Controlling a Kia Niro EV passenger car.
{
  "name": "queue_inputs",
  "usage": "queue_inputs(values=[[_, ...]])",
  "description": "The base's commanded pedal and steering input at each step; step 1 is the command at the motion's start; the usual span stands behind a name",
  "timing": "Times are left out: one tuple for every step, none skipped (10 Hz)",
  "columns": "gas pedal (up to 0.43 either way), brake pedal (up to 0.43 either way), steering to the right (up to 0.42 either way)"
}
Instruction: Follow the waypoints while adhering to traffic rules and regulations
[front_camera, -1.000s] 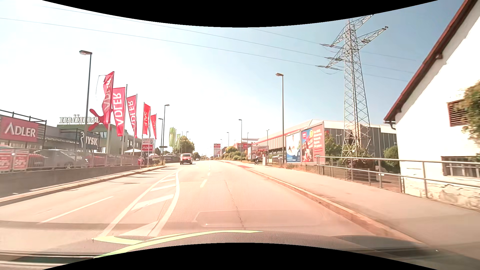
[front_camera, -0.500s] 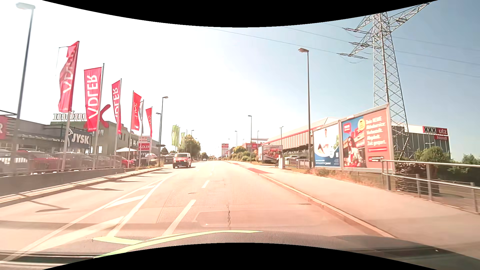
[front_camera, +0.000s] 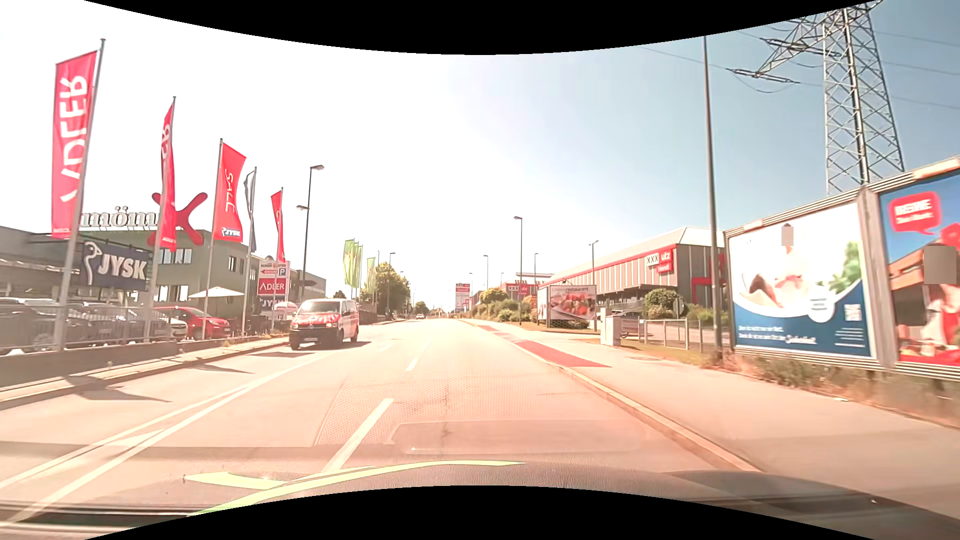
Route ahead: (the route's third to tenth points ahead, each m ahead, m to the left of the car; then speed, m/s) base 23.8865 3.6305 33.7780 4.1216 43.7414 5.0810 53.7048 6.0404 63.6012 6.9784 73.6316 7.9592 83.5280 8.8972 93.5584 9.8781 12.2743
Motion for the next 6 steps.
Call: queue_inputs(values=[[0.189,0.0,-0.024],[0.189,0.0,-0.023],[0.189,0.0,-0.022],[0.189,0.0,-0.021],[0.189,0.0,-0.021],[0.189,0.0,-0.02]])
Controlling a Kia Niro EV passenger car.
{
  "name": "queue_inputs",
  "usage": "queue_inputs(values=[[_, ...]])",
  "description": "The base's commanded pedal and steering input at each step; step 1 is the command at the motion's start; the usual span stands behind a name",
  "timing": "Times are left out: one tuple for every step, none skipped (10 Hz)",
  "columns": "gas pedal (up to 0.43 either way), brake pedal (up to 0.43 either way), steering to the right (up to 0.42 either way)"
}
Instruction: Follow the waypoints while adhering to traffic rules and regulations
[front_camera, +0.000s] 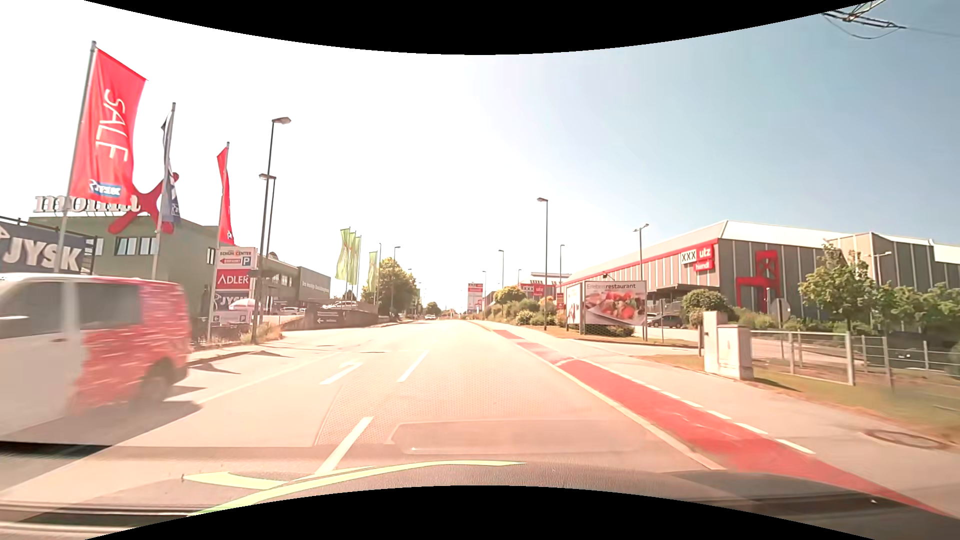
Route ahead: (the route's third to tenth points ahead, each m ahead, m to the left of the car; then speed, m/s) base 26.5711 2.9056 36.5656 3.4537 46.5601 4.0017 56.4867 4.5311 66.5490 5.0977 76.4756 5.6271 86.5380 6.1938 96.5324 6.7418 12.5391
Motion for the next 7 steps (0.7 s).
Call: queue_inputs(values=[[0.189,0.0,-0.019],[0.189,0.0,-0.017],[0.189,0.0,-0.015],[0.189,0.0,-0.015],[0.189,0.0,-0.015],[0.189,0.0,-0.015],[0.189,0.0,-0.015]])
